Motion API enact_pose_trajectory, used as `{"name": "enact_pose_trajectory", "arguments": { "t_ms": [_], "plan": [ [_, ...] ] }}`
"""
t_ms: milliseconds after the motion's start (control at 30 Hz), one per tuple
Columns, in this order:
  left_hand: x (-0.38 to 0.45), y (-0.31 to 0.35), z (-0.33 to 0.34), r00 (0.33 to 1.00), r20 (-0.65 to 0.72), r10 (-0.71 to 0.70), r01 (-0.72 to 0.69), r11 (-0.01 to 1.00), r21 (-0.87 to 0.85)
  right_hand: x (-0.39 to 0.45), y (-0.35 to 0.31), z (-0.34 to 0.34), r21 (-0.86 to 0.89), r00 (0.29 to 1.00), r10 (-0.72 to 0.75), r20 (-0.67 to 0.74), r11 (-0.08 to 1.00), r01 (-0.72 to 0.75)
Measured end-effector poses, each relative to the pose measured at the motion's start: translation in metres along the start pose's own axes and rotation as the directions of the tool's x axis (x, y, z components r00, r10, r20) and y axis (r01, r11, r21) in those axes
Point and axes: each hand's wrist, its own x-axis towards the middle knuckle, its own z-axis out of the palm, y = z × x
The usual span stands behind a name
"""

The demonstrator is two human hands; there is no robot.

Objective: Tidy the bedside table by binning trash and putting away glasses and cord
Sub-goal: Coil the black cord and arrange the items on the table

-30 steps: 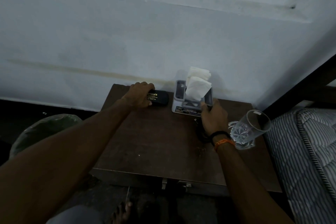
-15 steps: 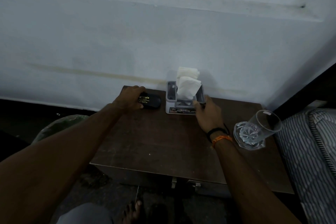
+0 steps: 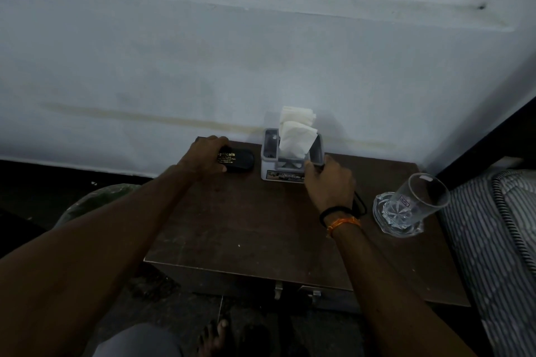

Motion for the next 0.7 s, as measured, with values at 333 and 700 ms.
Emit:
{"name": "enact_pose_trajectory", "arguments": {
  "t_ms": [333,700],
  "plan": [
    [-0.001,0.002,0.006,0.998,-0.027,-0.050,0.051,0.998,0.022,-0.006,-0.004,-0.004,0.011,1.000,0.022,0.012,1.000,-0.022],
    [-0.100,0.134,0.059,0.910,-0.376,0.177,-0.272,0.937,-0.217,-0.058,0.046,-0.063,-0.087,0.978,0.193,0.076,0.979,-0.186]
  ]
}}
